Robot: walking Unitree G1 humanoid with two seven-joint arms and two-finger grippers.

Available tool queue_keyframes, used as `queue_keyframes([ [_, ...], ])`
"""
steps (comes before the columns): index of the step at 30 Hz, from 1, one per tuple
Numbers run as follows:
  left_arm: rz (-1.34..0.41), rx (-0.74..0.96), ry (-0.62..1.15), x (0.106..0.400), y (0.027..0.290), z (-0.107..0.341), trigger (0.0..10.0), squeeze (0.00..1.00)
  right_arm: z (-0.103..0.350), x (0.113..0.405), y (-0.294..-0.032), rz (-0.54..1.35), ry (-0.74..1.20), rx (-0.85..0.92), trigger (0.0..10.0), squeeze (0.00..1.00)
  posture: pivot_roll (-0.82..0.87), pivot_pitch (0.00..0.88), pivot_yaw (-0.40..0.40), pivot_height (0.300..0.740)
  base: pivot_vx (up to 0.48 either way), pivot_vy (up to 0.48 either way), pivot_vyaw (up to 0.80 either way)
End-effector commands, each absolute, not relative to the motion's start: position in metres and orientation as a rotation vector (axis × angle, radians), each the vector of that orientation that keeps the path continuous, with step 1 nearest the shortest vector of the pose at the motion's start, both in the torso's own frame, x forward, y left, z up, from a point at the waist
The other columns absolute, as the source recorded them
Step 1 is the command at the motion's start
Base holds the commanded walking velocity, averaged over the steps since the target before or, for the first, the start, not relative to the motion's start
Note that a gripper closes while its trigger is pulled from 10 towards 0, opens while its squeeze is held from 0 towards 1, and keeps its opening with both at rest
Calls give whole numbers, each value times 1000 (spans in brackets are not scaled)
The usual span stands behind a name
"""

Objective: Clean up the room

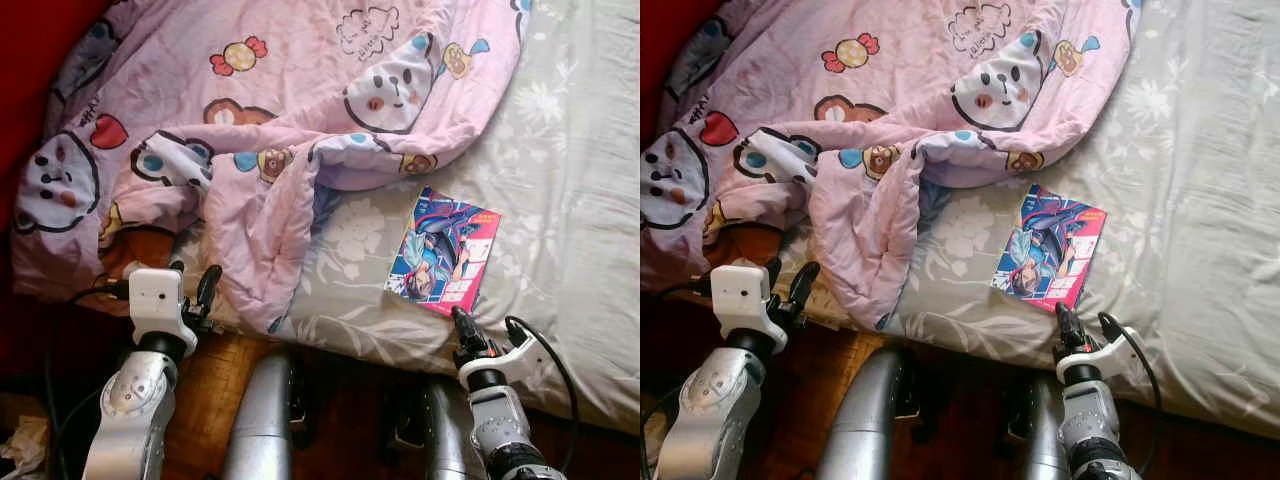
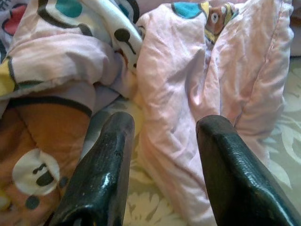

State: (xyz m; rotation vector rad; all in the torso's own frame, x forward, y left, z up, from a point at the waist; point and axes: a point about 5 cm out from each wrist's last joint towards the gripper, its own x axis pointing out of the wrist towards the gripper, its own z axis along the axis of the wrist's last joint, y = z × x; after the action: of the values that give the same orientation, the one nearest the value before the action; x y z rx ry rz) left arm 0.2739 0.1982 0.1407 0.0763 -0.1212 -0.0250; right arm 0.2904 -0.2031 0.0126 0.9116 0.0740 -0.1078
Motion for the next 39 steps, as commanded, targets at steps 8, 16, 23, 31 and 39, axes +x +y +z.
queue_keyframes([
  [8, -14, 89, -92, 285, 197, 123, 10000, 0, -4, 261, -212, -210, 75, 831, 0, 0, 156, 396, 31, 637, 0, 0, 0],
  [16, -22, 83, -101, 295, 194, 116, 10000, 0, -24, 220, -210, -285, 118, 819, 0, 0, 121, 356, 24, 637, 0, 0, 0],
  [23, -34, 80, -111, 299, 190, 114, 10000, 0, -26, 212, -205, -303, 140, 818, 0, 0, 114, 339, 20, 637, 0, 0, 0],
  [31, -38, 81, -115, 298, 190, 109, 10000, 0, -15, 215, -211, -326, 126, 696, 0, 0, 109, 316, 15, 637, 0, 0, 0],
  [39, -46, 77, -95, 300, 187, 100, 10000, 0, 23, 241, -222, -247, 18, 438, 0, 0, 88, 278, 15, 637, 0, 0, 0],
])
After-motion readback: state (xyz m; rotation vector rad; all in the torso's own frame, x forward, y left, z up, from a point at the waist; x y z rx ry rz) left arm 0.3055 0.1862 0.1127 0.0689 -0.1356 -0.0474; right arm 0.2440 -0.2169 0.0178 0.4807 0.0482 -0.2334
